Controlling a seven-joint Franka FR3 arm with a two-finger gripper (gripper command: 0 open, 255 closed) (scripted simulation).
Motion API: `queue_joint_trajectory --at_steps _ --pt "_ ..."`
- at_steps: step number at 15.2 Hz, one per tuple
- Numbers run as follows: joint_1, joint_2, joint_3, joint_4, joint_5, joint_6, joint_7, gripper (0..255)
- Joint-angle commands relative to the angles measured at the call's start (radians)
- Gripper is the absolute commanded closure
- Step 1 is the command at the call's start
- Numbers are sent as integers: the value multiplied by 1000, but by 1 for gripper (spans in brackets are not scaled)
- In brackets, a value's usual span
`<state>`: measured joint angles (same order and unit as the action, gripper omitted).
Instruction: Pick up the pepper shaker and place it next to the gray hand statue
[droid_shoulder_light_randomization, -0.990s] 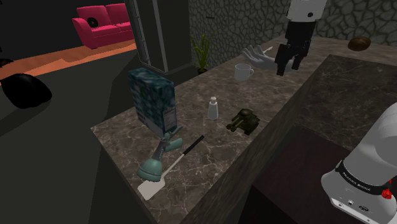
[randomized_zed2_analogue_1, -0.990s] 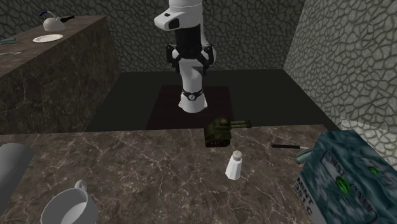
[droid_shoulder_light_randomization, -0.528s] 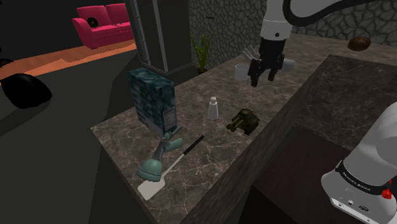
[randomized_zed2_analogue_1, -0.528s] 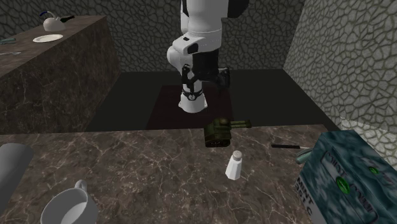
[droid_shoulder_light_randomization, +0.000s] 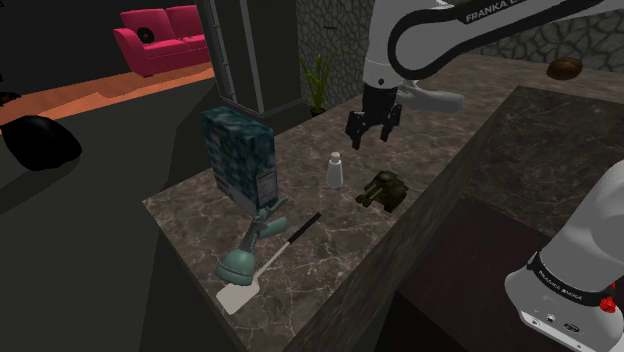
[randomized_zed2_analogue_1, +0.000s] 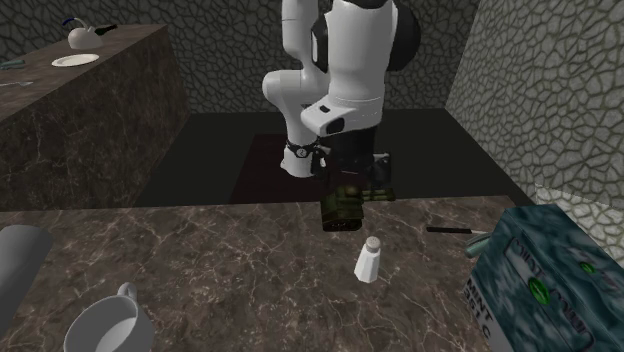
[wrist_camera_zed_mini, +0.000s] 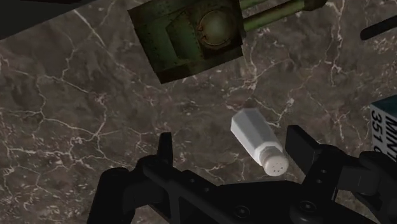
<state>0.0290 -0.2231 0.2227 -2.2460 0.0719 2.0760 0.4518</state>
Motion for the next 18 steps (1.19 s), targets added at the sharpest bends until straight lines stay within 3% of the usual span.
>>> queue_joint_trajectory --at_steps 1,7,18 --pt "2 62 20 34 -18 42 48 0" --pt "15 268 56 171 -107 136 186 0" --pt "19 327 53 134 -131 229 203 0"
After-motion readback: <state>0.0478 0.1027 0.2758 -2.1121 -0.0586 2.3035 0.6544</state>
